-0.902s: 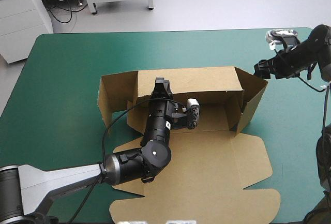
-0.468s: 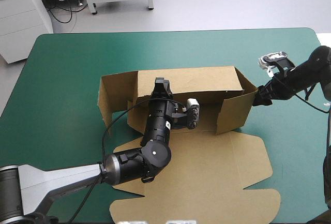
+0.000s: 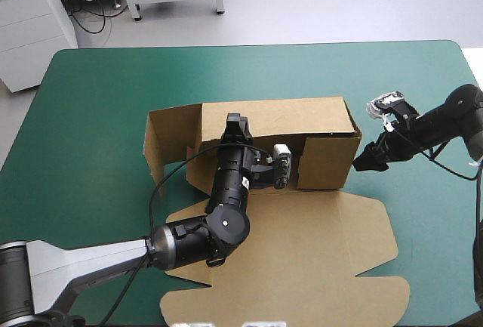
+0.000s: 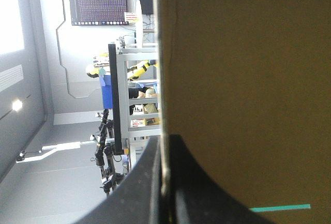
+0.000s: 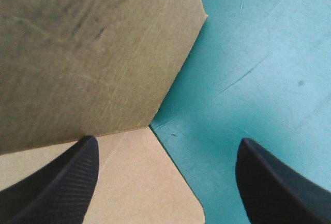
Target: Fold the box
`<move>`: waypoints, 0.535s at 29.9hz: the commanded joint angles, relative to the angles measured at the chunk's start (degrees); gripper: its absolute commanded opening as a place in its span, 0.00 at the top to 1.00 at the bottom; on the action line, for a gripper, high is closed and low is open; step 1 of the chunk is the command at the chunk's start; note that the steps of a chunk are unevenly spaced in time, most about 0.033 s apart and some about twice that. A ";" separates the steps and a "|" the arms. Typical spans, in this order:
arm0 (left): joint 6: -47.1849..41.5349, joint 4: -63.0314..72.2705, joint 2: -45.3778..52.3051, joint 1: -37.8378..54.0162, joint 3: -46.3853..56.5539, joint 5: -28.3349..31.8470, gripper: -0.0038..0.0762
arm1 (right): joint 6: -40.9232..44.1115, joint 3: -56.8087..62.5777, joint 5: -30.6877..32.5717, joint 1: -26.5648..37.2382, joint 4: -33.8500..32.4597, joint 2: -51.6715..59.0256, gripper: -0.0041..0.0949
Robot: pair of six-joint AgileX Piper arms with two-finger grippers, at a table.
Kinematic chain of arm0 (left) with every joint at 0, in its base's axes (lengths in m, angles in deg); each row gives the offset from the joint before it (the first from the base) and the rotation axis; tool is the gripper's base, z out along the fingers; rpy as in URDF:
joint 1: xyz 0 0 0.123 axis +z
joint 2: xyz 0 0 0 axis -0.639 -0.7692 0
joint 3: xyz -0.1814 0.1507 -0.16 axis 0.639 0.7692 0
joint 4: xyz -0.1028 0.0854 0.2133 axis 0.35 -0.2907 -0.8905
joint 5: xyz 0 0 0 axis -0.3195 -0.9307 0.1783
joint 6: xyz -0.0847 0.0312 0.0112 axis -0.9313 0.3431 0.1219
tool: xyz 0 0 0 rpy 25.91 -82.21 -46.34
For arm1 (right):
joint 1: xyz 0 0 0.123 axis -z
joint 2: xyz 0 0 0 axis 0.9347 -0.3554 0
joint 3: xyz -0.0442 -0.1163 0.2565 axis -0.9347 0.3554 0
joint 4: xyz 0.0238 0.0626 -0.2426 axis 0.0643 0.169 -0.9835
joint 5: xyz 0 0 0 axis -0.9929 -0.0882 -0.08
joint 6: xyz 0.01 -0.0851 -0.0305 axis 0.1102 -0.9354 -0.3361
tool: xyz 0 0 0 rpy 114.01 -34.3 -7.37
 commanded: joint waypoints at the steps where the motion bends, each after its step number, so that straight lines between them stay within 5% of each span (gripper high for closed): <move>1: -0.72 -4.29 2.26 -0.29 -1.45 -2.43 0.99 | -1.65 -1.25 1.49 0.36 3.40 2.65 0.27; 16: -0.72 -4.40 2.26 -0.29 -1.45 -2.43 0.99 | 0.23 -1.25 1.49 0.24 3.90 5.77 0.27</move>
